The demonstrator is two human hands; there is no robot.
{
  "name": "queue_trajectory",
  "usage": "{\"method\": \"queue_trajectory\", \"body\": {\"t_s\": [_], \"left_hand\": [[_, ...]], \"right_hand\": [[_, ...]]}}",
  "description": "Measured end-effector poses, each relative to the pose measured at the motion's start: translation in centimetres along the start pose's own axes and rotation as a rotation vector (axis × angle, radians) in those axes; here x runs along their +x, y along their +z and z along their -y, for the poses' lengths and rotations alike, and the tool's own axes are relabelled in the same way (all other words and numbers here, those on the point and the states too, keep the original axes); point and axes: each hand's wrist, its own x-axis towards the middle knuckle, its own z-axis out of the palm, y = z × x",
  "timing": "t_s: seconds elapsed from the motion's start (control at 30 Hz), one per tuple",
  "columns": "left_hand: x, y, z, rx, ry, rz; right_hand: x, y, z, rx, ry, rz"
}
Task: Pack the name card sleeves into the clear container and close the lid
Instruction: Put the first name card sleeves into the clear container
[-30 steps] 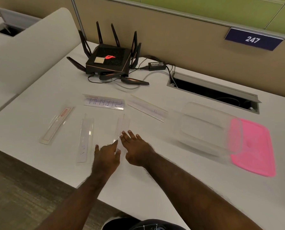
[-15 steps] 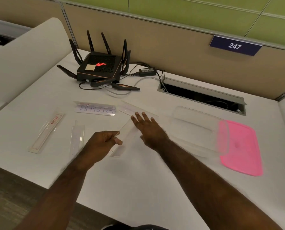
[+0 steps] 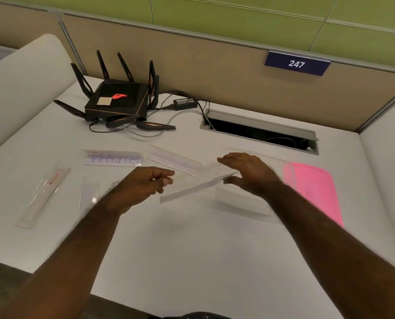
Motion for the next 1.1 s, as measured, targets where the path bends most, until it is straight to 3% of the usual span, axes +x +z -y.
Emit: {"method": "queue_trajectory", "body": {"t_s": [0.3, 0.53, 0.73, 1.1], "left_hand": [[5.2, 3.8, -3.4, 0.389, 0.198, 0.017], [9.8, 7.9, -3.2, 0.548, 0.293, 0.105], [11.1, 10.8, -4.0, 0.680, 0.438, 0.049], [11.5, 14.0, -4.9, 1.351, 0.466, 0.031]], "right_hand": [[-5.0, -3.4, -4.9, 0.116, 0.264, 0.015], [-8.2, -3.6, -7.9, 0.110, 0.436, 0.030], [-9.9, -2.6, -9.8, -0.015, 0.470, -0.018], [-9.8, -1.0, -8.7, -0.312, 0.527, 0.041]]}}
